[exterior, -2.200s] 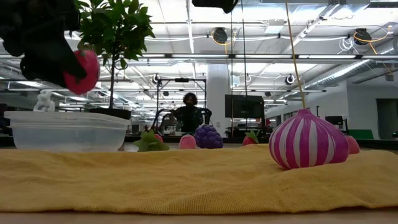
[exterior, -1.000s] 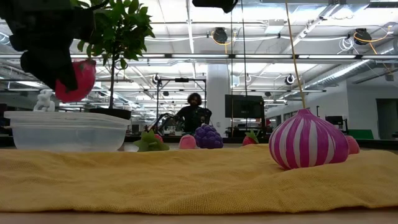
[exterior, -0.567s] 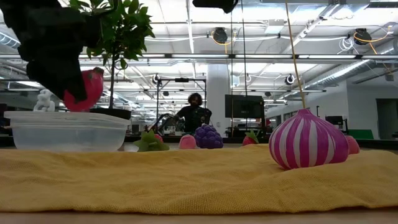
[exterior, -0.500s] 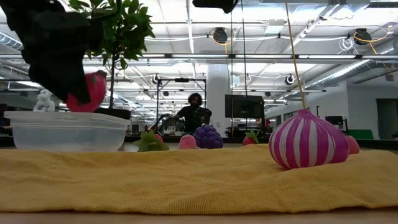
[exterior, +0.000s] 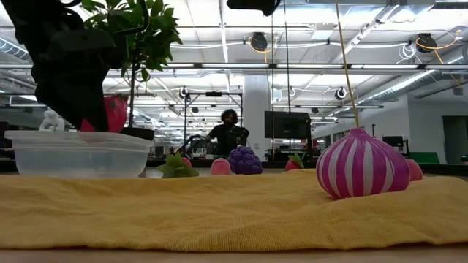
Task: Pick and placing Produce into tupperware
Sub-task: Put the pink dragon fruit into the transparent bin
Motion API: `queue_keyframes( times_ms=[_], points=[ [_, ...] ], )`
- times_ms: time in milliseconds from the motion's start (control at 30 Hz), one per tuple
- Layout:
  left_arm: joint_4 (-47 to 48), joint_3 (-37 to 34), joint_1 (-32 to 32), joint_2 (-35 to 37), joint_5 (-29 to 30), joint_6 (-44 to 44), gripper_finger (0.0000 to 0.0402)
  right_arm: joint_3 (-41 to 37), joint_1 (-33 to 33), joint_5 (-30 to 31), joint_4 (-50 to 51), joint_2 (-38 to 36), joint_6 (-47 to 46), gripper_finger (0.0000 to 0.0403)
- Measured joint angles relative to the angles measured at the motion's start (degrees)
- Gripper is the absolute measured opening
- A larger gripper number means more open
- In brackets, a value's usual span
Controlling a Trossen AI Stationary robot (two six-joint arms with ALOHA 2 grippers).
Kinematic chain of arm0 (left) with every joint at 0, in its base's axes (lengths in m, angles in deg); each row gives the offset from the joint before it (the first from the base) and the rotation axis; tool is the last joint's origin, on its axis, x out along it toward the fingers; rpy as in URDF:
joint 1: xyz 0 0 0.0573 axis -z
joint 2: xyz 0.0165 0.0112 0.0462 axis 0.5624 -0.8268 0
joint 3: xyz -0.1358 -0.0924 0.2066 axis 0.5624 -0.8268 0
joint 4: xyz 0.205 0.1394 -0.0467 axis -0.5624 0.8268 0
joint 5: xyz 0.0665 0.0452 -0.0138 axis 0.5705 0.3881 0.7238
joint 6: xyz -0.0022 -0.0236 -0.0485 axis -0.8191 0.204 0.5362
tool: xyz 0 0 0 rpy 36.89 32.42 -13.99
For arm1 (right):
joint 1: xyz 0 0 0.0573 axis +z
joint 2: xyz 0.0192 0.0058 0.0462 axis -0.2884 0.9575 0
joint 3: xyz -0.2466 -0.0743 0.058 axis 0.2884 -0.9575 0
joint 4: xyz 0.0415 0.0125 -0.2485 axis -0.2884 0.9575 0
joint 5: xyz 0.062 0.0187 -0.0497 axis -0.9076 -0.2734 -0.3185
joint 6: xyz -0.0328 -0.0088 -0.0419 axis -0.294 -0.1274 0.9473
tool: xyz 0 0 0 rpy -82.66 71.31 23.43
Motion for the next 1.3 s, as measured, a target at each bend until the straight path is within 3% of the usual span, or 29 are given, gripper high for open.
queue_keyframes(
  times_ms=[433,1300],
  points=[
    [-0.3,0.0,-0.6,-3.5,-1.1,0.3,0.0212,0.0,0.0,0.0,0.0,0.0,0.0,0.0322],
    [-0.3,0.0,-0.5,-3.6,-1.7,-0.1,0.0213,0.0,0.0,0.0,0.0,0.0,0.0,0.0322]
  ],
)
